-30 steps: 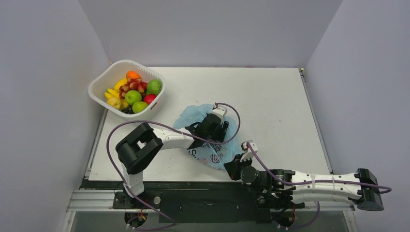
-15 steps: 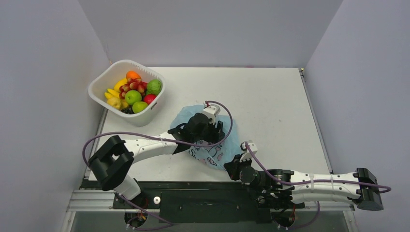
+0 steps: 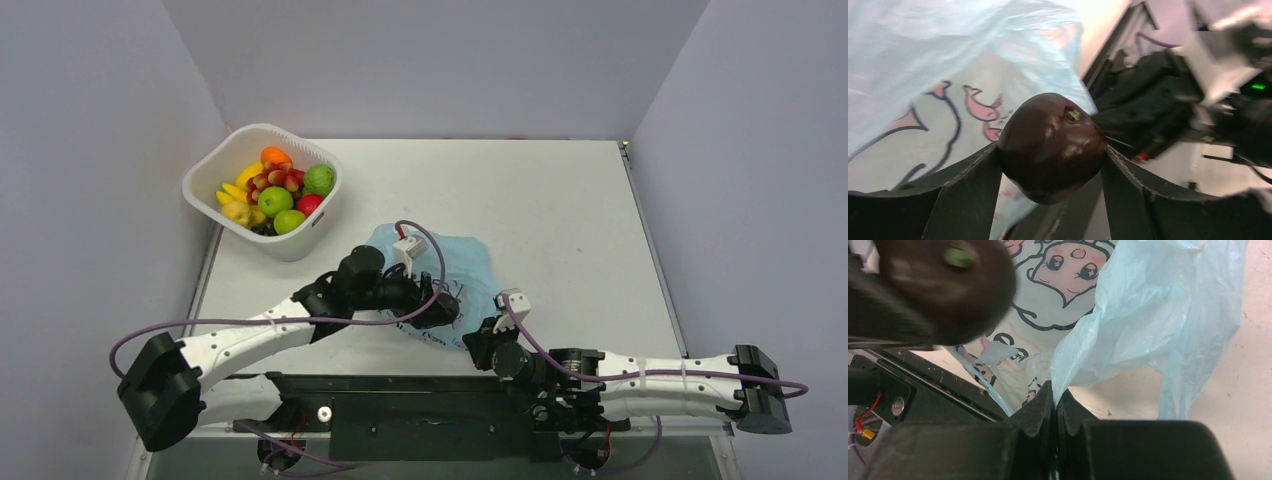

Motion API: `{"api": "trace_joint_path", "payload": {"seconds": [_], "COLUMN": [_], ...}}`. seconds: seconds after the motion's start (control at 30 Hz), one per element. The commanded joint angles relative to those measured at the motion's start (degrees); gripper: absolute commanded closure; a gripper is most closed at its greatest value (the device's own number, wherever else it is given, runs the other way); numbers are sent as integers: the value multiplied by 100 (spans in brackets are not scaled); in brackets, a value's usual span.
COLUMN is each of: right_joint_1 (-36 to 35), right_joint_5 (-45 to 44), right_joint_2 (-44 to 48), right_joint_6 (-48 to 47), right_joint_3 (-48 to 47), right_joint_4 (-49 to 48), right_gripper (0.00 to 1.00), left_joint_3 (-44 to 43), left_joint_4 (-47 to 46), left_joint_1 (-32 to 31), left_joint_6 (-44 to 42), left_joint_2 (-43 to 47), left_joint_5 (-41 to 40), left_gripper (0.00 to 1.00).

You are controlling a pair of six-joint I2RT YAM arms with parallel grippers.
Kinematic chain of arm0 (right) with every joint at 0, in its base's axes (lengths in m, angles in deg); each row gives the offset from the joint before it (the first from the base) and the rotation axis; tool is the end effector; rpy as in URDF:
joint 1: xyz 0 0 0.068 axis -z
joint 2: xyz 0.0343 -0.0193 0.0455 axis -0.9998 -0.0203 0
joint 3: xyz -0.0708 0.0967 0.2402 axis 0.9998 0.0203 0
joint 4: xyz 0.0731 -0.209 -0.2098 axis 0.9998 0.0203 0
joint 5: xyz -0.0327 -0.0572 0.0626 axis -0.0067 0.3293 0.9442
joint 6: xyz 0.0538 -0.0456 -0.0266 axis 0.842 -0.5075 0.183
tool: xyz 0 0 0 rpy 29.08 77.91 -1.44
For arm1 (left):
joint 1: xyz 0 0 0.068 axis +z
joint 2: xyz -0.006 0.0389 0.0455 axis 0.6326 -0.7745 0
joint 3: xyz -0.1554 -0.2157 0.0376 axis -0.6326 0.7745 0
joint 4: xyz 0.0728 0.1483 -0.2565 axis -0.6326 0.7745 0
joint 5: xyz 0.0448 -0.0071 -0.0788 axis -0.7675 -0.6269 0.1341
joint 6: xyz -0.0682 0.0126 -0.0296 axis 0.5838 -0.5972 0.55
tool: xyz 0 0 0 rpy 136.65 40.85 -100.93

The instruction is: Take the fake fruits out of the plastic bag

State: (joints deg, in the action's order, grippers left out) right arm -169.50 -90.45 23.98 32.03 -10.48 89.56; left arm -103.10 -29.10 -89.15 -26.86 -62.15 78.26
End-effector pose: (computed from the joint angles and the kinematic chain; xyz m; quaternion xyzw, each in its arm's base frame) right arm 0.0721 0.2187 0.1650 -0.0650 0.8591 0.3010 0.4088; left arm 0.1961 -0.2697 0.2011 0.2144 0.8181 -0.4608 0.2691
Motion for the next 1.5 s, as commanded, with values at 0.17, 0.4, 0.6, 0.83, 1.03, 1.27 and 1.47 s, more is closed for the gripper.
{"api": "trace_joint_path", "payload": {"seconds": [0.17,0.4,0.6,0.83,1.03,1.27,1.47], "right_joint_1": [63,82,91,93,88,102,97], "right_joint_5": [-108,-92,-119,-147,-198,-258,-254], "right_joint_2": [-185,-181,-115,-78,72,71,7], "right_joint_6": [-172,-238,-234,-234,-197,-202,-200], "right_joint_3": [-244,-279,-309,-395,-407,-483,-556], "right_joint_4": [-240,-253,-183,-73,118,229,256], "right_gripper": [100,100,100,100,100,100,100], "left_joint_3": [-261,-1319,-2711,-3298,-2699,-2783,-3285], "left_joint_4": [730,2697,3714,3044,1866,1367,1316], "left_joint_1": [526,1830,2937,3998,4800,5679,6519], "left_joint_6": [484,-855,-1480,-983,-501,-903,-952], "left_joint_2": [1564,1891,1536,1228,1287,680,-364], "left_joint_5": [938,958,722,-49,-802,-1703,-1388], "left_gripper": [97,100,100,100,100,100,100]}}
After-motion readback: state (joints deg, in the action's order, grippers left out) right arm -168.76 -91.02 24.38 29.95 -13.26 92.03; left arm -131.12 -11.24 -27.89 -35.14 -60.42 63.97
